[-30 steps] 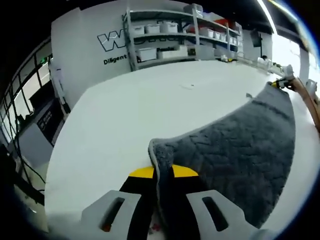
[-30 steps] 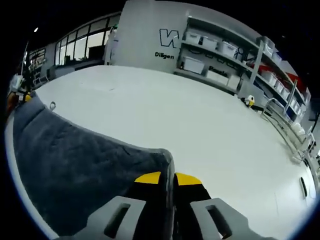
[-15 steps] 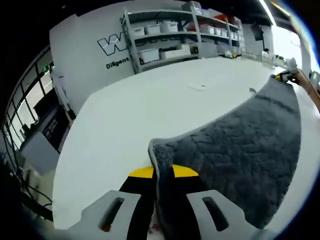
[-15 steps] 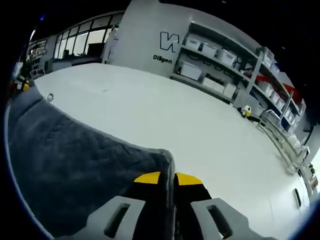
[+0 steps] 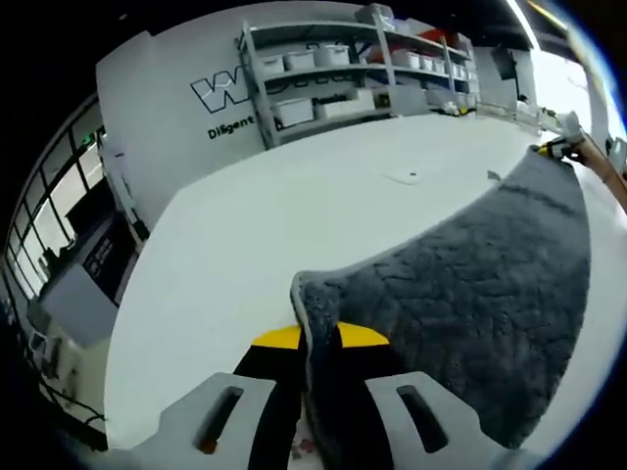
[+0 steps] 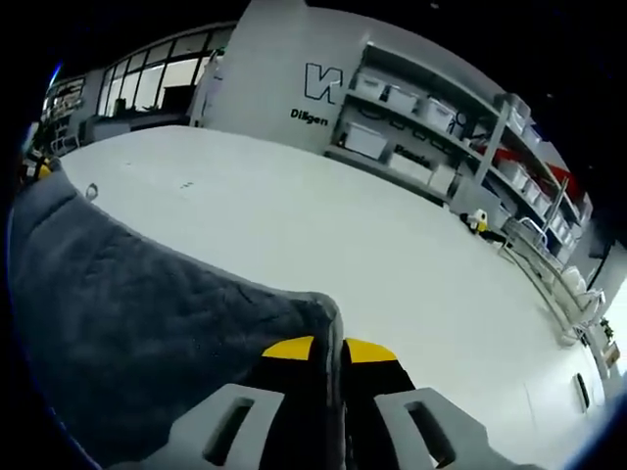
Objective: Open the folded towel by lifting each exposed corner and separating the folded layers until the towel lies flat within the target outline without major curled edges
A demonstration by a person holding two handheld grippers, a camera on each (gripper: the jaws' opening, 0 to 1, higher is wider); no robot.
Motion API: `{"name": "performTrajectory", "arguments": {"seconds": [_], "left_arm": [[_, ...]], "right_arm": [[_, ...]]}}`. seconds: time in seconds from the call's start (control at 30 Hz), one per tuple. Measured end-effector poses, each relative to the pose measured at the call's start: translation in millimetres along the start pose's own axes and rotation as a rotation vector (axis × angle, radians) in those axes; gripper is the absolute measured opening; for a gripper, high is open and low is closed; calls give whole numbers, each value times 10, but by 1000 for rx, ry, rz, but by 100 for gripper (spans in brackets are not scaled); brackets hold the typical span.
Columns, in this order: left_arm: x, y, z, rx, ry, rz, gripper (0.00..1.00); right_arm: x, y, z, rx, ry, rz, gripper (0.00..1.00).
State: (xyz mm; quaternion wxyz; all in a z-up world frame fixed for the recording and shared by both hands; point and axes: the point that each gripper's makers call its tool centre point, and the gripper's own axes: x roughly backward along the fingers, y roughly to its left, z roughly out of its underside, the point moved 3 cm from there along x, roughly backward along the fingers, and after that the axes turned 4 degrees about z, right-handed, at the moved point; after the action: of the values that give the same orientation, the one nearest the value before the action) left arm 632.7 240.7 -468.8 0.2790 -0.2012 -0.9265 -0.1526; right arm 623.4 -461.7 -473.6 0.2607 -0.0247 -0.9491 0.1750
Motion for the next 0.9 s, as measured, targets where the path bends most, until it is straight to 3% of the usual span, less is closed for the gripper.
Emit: {"name": "performTrajectory", "arguments": {"seconds": [0.27,0.5,0.63,0.73,0.9], "left_arm": [[-7,-1,-23,-33,-7,-12,12],[27,8,-74,-70,-36,-13,21],[35,-21,-101,-58,-71,31,26],[46,-44,-112,-72,-76,27,30],[49,-63,-160,-82,-104,24,24]], "right_arm": [[8,7,-26,0,0,-23,9],[52,-7,-97,22,-37,-25,13],[71,53,-172,37,-66,-43,14],[64,71,-202,79,-71,-26,10],[45,75,-204,100,-68,-15,1]]}}
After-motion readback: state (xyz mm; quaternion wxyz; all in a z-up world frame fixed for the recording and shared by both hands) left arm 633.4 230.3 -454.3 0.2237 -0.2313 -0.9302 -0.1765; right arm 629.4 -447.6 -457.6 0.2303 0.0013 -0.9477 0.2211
